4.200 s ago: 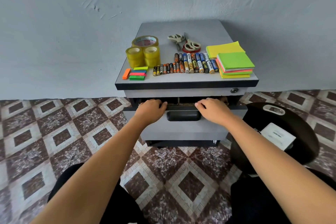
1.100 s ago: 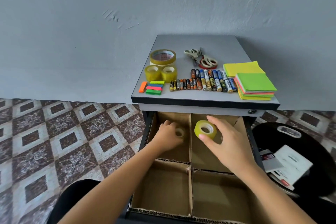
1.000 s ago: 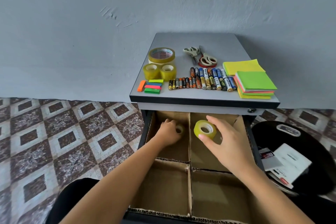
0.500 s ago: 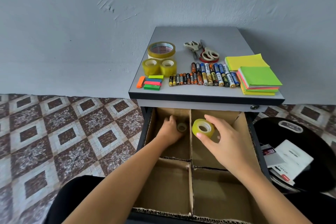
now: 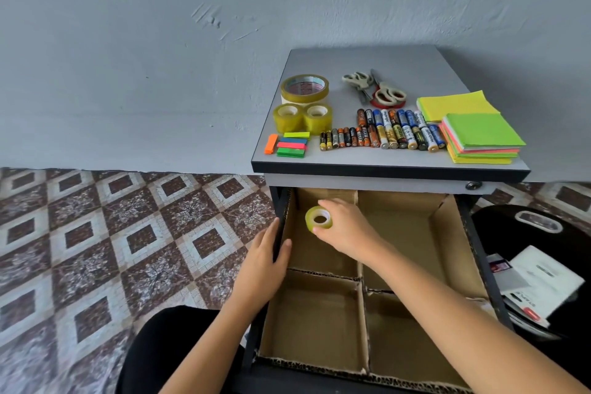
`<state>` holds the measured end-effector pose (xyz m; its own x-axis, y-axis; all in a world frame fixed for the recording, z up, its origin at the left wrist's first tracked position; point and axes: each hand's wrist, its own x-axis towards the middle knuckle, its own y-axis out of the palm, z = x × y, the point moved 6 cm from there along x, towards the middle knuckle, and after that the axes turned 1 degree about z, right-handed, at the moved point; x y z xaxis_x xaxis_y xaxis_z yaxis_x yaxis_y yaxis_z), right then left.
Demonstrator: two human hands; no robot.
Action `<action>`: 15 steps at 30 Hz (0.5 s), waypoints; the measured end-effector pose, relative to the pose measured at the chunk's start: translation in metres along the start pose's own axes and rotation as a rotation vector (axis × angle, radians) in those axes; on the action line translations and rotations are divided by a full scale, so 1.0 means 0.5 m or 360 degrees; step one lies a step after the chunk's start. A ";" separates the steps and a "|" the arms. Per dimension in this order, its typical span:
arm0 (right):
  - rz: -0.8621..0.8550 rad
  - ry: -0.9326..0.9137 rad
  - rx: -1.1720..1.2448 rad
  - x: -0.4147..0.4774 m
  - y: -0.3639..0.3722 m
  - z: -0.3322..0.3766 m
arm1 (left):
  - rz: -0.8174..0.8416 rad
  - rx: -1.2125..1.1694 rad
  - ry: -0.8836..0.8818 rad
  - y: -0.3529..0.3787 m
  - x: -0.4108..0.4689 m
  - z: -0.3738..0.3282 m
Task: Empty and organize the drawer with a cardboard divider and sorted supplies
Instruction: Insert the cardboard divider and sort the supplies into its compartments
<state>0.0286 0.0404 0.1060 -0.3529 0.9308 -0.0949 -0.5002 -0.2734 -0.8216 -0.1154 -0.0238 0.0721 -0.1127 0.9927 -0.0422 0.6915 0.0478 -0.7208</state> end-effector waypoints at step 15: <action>0.0024 0.0115 -0.0581 0.109 0.117 -0.035 | -0.0063 -0.0072 -0.0049 0.006 -0.003 0.011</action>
<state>-0.0062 0.0795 0.0428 -0.2948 0.9457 -0.1371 -0.1762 -0.1948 -0.9649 -0.1170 -0.0258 0.0663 -0.1620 0.9861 -0.0363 0.7174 0.0924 -0.6905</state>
